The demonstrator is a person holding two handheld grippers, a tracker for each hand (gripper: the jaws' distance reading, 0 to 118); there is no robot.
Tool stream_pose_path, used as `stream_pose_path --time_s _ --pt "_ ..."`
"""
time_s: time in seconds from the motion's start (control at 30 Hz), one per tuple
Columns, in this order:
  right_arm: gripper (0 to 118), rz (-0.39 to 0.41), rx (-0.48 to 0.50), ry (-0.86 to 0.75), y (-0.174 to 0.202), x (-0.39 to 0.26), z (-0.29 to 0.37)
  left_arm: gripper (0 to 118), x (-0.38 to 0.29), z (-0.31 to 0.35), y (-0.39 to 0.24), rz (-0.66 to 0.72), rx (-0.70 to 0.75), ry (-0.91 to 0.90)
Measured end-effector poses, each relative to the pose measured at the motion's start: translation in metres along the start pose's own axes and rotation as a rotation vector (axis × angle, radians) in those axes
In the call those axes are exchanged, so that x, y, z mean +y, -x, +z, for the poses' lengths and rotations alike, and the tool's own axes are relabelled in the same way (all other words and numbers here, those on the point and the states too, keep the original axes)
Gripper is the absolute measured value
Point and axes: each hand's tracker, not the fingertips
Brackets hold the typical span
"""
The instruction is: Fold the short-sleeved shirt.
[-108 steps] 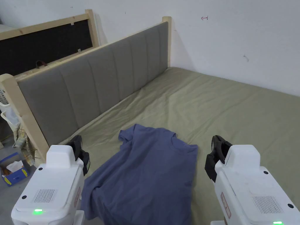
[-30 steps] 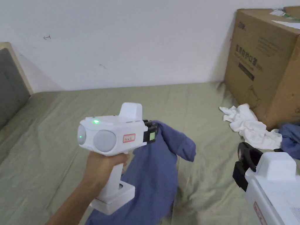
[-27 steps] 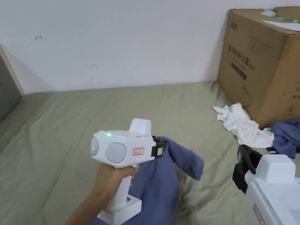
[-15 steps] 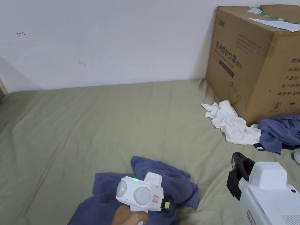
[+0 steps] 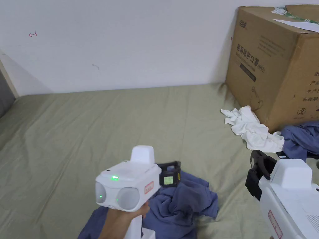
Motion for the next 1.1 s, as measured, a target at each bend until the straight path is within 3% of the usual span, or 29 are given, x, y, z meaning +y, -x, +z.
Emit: stream_pose_path --time_s 0.17,0.33,0.43,0.53,0.57,0.63,0.67,0.9,1.1 --pt "0 0.005 0.007 -0.023 0.005 0.008 -0.001 102 0.023 0.049 0.02 -0.088 0.108 -0.243" --pt "0 0.002 0.013 -0.042 0.009 0.012 -0.002 99 0.017 0.073 0.04 -0.189 0.279 -0.373" --pt "0 0.004 0.017 -0.054 0.011 0.014 -0.002 77 0.011 0.083 0.049 -0.231 0.35 -0.409" --pt "0 0.007 0.02 -0.065 0.012 0.016 -0.002 23 0.007 0.089 0.057 -0.229 0.367 -0.411" --pt "0 0.006 0.02 -0.067 0.012 0.016 -0.002 15 0.007 0.09 0.059 -0.217 0.363 -0.404" --pt "0 0.004 0.023 -0.071 0.012 0.017 -0.003 12 0.006 0.092 0.066 -0.182 0.321 -0.38" --pt "0 0.004 0.023 -0.072 0.012 0.017 -0.003 2 0.006 0.091 0.067 -0.174 0.316 -0.369" --pt "0 0.007 0.031 -0.076 0.016 0.016 -0.01 0 0.001 0.085 0.072 -0.169 0.3 -0.315" --pt "0 0.012 0.032 -0.057 0.02 0.012 -0.012 0 -0.02 0.061 0.096 -0.102 0.309 -0.041"
